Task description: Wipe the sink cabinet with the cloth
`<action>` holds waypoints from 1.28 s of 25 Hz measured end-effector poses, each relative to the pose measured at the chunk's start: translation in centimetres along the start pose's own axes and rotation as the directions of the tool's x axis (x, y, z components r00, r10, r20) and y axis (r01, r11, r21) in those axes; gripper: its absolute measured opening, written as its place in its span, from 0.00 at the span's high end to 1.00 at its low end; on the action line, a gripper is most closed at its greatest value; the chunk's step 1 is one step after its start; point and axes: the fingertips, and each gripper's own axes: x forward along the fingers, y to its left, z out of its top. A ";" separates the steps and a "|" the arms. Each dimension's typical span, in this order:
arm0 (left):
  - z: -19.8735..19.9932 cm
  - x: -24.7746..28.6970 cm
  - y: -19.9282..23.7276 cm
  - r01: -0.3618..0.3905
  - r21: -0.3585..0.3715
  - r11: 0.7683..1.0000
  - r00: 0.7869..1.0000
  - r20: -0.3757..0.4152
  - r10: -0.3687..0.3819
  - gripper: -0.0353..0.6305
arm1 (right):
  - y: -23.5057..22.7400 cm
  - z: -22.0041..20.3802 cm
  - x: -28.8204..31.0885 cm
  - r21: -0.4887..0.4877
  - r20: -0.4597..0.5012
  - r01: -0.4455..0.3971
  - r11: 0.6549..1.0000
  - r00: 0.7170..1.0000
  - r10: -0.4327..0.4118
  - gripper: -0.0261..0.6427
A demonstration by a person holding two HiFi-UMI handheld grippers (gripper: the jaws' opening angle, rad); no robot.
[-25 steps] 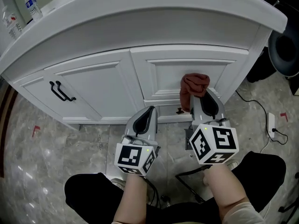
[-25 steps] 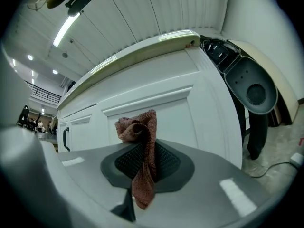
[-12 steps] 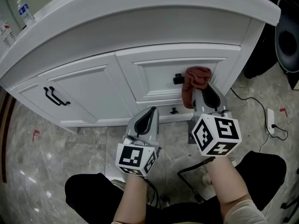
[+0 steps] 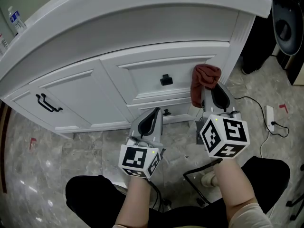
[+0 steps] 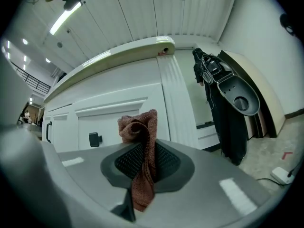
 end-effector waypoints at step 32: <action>0.0 -7.8 9.9 -0.202 -0.005 0.979 0.979 -0.012 0.202 0.95 | 20.3 -8.2 2.6 0.102 -0.109 -0.387 0.917 0.911 0.397 0.85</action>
